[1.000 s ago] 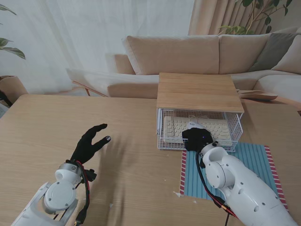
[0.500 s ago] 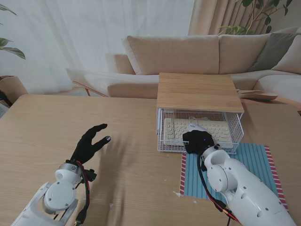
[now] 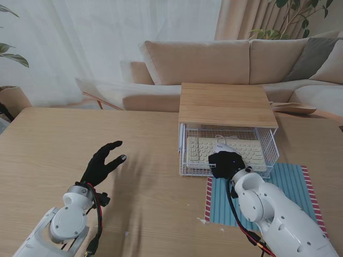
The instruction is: Unroll the mouse pad and set up the keyboard and mouse from the tabletop organizer
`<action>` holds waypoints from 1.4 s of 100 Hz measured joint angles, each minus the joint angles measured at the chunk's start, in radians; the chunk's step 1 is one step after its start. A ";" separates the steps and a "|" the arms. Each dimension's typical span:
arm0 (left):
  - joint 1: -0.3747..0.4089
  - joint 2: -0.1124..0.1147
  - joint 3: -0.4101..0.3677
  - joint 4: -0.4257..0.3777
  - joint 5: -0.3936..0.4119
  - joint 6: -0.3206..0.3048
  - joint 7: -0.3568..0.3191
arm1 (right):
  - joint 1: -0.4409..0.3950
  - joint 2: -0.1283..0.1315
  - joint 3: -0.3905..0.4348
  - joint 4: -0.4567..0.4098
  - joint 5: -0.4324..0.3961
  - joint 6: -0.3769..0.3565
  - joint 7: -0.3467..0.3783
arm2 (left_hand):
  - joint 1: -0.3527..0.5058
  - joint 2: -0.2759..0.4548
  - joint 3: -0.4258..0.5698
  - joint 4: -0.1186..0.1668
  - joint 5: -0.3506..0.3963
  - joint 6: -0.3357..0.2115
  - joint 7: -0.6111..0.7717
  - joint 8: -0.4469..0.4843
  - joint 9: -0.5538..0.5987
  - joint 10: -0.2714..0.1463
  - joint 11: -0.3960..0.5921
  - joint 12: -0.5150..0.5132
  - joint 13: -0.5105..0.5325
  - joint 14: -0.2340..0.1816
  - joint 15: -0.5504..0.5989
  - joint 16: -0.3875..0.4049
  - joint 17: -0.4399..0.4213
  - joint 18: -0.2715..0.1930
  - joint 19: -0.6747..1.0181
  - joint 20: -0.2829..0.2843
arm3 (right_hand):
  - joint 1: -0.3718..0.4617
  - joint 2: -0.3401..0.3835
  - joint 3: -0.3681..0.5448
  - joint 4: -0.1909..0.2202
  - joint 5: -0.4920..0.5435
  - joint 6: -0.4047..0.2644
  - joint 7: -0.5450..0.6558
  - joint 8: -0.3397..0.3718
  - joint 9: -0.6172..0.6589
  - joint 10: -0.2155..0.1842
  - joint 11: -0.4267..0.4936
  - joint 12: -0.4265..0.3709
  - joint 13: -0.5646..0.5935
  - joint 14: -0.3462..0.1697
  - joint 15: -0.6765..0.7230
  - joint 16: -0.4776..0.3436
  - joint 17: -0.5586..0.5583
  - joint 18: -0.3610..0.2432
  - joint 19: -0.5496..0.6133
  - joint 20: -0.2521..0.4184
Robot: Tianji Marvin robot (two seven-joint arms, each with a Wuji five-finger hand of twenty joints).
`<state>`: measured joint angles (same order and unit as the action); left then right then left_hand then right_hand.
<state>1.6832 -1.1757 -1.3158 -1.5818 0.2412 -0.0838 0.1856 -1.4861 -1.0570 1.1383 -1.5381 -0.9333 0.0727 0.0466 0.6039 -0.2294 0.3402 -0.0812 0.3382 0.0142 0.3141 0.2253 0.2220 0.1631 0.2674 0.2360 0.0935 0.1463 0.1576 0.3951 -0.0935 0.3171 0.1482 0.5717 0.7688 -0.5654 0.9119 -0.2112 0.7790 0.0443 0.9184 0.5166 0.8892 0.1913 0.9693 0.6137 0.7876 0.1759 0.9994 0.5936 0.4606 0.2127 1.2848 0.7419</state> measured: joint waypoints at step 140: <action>0.000 -0.001 -0.002 0.000 0.000 0.001 0.003 | -0.056 0.016 0.021 -0.086 -0.005 0.045 0.093 | 0.000 0.000 0.000 0.000 0.000 0.000 0.000 0.000 0.000 0.000 0.000 0.000 0.000 0.000 0.000 0.000 0.000 0.000 0.000 0.000 | 0.050 0.005 0.001 -0.006 -0.071 0.037 -0.047 -0.013 -0.066 0.009 -0.048 -0.046 -0.056 0.005 -0.085 -0.003 -0.038 -0.011 -0.047 0.001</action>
<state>1.6833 -1.1763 -1.3177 -1.5818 0.2415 -0.0831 0.1887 -1.5417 -1.0415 1.1593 -1.6245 -0.9380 0.1179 0.1396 0.6038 -0.2294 0.3403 -0.0811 0.3382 0.0142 0.3141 0.2253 0.2220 0.1631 0.2674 0.2360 0.0935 0.1463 0.1576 0.3951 -0.0935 0.3171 0.1482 0.5718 0.8187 -0.5602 0.9126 -0.2173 0.7078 0.0814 0.8716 0.5035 0.8228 0.2000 0.9217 0.5674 0.7321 0.1810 0.9145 0.5904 0.4223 0.2020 1.2375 0.7433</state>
